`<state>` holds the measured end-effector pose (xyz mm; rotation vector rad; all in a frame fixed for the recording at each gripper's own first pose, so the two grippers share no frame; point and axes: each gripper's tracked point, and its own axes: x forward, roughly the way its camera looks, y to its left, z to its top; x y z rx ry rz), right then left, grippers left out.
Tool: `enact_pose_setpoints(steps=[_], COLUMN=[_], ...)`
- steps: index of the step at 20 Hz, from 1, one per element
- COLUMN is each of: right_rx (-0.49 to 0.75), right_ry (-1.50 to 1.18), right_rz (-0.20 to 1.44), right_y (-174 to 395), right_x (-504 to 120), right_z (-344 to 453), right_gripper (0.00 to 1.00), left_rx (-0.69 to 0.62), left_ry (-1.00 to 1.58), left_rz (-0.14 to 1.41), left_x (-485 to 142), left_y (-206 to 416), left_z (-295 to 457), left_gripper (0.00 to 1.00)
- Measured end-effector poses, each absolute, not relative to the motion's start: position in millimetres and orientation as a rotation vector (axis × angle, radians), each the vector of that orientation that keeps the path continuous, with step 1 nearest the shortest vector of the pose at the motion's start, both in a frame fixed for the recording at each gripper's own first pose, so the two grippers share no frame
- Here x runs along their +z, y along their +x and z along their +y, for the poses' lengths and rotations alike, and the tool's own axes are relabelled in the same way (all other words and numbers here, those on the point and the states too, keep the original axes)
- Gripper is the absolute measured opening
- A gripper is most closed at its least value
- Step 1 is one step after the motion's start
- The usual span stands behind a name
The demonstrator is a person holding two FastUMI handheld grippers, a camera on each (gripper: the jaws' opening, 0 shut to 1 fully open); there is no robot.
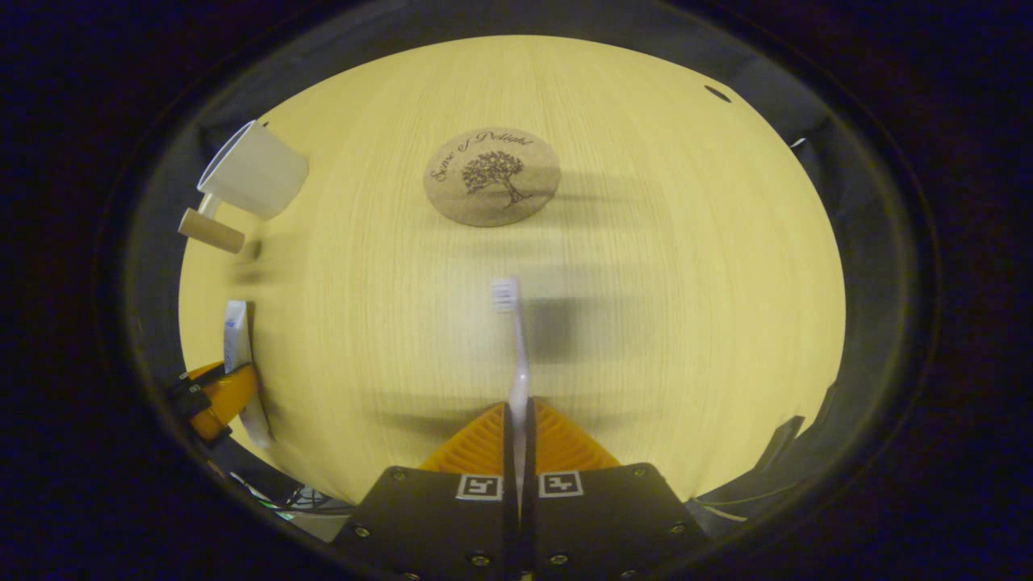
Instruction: Put the toothbrush and toothpaste on the desktop into the cup, then pick up the cup and place it on the coaster on the desktop.
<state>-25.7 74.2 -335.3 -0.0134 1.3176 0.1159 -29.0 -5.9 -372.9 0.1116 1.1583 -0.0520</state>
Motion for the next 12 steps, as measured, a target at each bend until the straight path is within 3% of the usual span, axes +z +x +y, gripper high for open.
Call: enact_pose_setpoints(steps=[2,3,12], right_rx=[0.129,0.133,0.150], right_ry=[-0.008,-0.005,0.035], right_rz=[1.306,1.308,1.308], right_y=[-24,-25,-24], right_x=[-336,-337,-336], right_z=[73,74,74], right_gripper=[0.02,0.02,0.02], left_rx=[-0.037,-0.034,-0.034], left_ry=[0.116,0.138,0.006], left_rz=[1.141,1.138,1.060], left_x=[-367,-364,-314], left_y=[-30,-31,-21], left_z=[-8,-7,4], left_gripper=[0.30,0.19,0.19])
